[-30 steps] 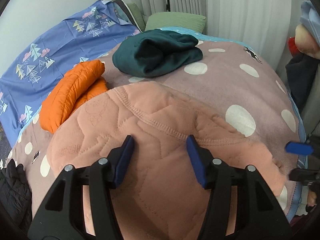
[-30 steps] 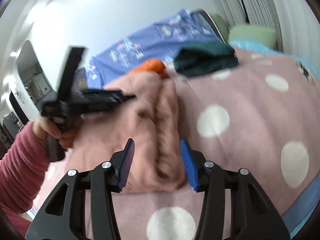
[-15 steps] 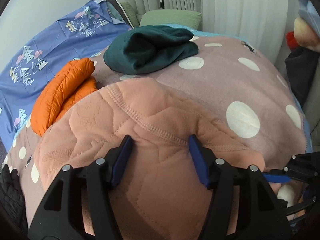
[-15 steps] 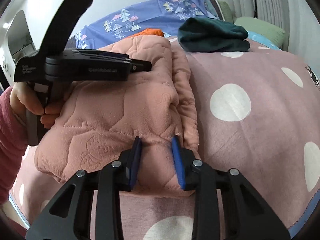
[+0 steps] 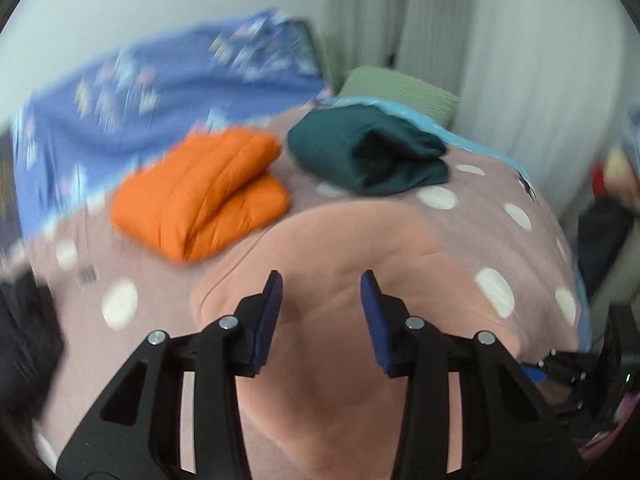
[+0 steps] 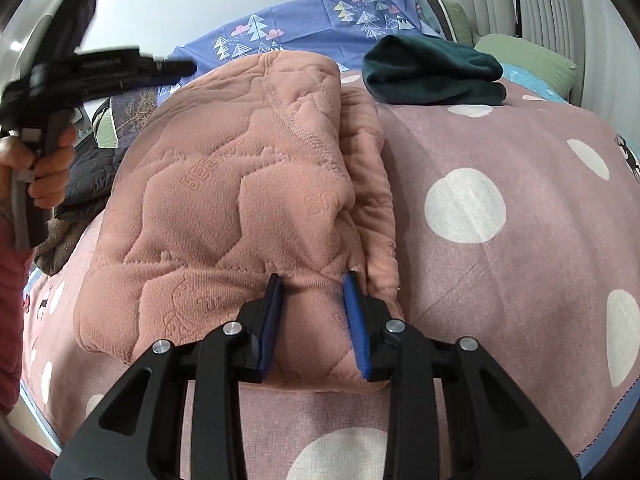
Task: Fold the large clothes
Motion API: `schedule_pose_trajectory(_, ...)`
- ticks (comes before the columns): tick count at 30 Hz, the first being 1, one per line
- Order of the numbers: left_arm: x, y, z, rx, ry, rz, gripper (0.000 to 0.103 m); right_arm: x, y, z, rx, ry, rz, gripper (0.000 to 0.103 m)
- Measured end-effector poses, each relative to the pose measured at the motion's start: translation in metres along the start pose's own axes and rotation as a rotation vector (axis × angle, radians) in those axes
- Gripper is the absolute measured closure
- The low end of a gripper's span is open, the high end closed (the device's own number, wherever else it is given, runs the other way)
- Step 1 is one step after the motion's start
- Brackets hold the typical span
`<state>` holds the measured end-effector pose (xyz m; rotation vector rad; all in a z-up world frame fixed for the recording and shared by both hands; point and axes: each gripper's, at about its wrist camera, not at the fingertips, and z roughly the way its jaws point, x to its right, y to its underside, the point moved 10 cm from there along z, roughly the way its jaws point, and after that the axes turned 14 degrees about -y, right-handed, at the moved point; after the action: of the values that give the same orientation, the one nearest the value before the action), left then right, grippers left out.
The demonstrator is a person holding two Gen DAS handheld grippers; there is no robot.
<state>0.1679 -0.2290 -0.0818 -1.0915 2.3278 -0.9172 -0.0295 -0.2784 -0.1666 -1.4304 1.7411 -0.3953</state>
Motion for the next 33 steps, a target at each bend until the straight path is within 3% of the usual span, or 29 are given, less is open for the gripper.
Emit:
schedule_pose_trajectory(1,-0.005,0.013,0.02,-0.05,0.006,0.001,0.061,-0.002,0.0,0.0,0.002,-0.008,-0.004,0.072)
schedule_pose_trajectory(3,-0.005,0.04,0.058,-0.064,-0.103,0.106,0.06,-0.006,-0.003,0.001,0.002,-0.012,-0.015,0.072)
schedule_pose_trajectory(4,-0.004,0.043,0.064,-0.052,-0.105,0.08,0.06,-0.007,-0.003,0.002,0.0,-0.001,-0.018,0.072)
schedule_pose_trajectory(6,-0.007,0.039,0.067,-0.063,-0.07,-0.001,0.06,-0.006,-0.003,0.002,0.002,0.004,-0.02,0.072)
schedule_pose_trajectory(13,-0.005,0.017,0.041,-0.059,-0.063,0.041,0.06,-0.007,-0.001,-0.001,0.009,-0.006,-0.006,0.072)
schedule_pose_trajectory(15,0.007,-0.003,0.019,-0.004,-0.036,0.055,0.06,-0.007,0.0,-0.002,0.015,-0.018,0.005,0.071)
schedule_pose_trajectory(17,0.036,-0.026,-0.004,0.062,0.052,0.103,0.057,-0.008,-0.001,-0.003,0.011,-0.021,0.003,0.072)
schedule_pose_trajectory(19,0.063,-0.037,-0.006,0.065,0.106,0.148,0.046,-0.009,-0.001,-0.002,0.004,-0.018,0.001,0.071)
schedule_pose_trajectory(21,0.083,-0.038,0.018,0.007,0.096,0.196,0.045,-0.009,-0.001,-0.002,0.003,-0.016,-0.002,0.071)
schedule_pose_trajectory(24,0.091,-0.001,0.111,-0.211,-0.026,0.249,0.039,-0.006,-0.002,0.0,0.009,-0.003,-0.004,0.071)
schedule_pose_trajectory(27,0.085,-0.007,0.124,-0.257,0.033,0.147,0.033,-0.004,-0.005,0.002,0.008,-0.005,0.009,0.071)
schedule_pose_trajectory(29,0.081,-0.007,0.116,-0.229,0.025,0.148,0.033,-0.005,-0.005,0.003,-0.004,-0.004,0.0,0.071)
schedule_pose_trajectory(33,0.063,-0.031,0.06,-0.087,0.044,0.073,0.034,-0.006,-0.002,0.0,-0.008,-0.014,-0.001,0.071)
